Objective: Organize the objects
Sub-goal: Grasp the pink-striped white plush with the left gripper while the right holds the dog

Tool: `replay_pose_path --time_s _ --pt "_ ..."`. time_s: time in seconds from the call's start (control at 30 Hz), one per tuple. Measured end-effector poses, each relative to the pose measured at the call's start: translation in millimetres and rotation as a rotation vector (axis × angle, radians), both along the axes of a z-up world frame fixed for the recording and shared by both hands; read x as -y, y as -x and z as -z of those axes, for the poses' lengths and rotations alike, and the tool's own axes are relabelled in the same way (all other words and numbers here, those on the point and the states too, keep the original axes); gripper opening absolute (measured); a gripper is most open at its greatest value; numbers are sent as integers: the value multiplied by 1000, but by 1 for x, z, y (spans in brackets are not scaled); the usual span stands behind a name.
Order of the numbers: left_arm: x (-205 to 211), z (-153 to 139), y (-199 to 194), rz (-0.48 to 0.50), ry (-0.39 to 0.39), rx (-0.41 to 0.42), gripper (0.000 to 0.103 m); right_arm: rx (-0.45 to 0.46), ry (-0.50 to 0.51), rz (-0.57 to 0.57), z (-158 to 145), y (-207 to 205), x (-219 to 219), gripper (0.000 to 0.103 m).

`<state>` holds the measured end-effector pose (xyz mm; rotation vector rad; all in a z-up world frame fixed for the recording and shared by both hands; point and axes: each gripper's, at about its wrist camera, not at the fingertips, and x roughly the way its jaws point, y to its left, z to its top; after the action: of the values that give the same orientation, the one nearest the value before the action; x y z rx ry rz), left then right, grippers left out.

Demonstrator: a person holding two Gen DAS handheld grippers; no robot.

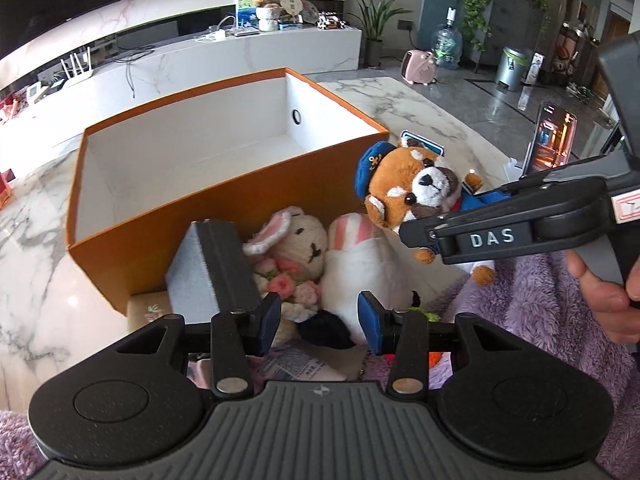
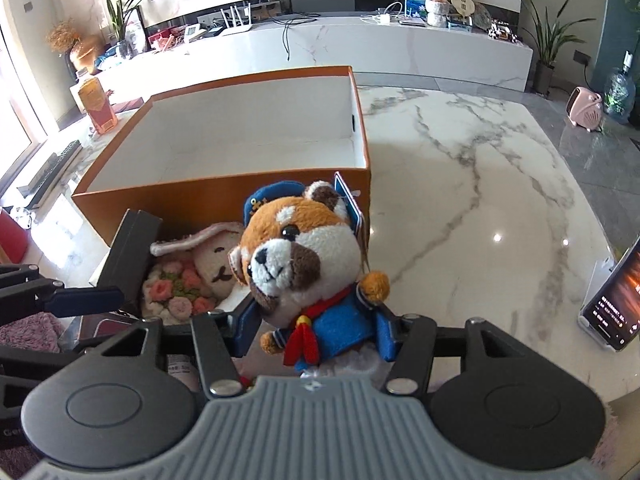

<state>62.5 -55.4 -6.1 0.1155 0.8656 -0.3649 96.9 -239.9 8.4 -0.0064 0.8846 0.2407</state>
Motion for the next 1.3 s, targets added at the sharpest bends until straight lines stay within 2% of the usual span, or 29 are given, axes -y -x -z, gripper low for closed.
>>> replay_pose_path --time_s 0.17,0.27,0.37,0.5,0.7,0.93,1.03,1.2,1.3 --pt "13 4 -13 31 16 -23 50 -45 -24 25 11 -7 10 58" --pt "27 7 -23 68 -3 -34 51 -59 -29 39 16 -10 16 59" --pt "43 16 -34 127 -65 -65 62 -70 -43 61 19 -14 24 59" --pt "56 29 -47 135 -124 -109 65 -87 -59 76 26 -19 32 59" --pt "63 43 -59 144 -118 -158 78 -112 -77 63 35 -23 32 59" --pt "70 55 -66 148 -136 -163 86 -130 -82 55 42 -30 29 60" --pt "72 57 -66 143 -137 -156 86 -134 -73 46 45 -30 26 59" --pt "70 56 -64 130 -128 -142 76 -128 -66 46 43 -29 26 59" --pt "66 52 -61 112 -104 -137 74 -106 -43 39 38 -24 22 58"
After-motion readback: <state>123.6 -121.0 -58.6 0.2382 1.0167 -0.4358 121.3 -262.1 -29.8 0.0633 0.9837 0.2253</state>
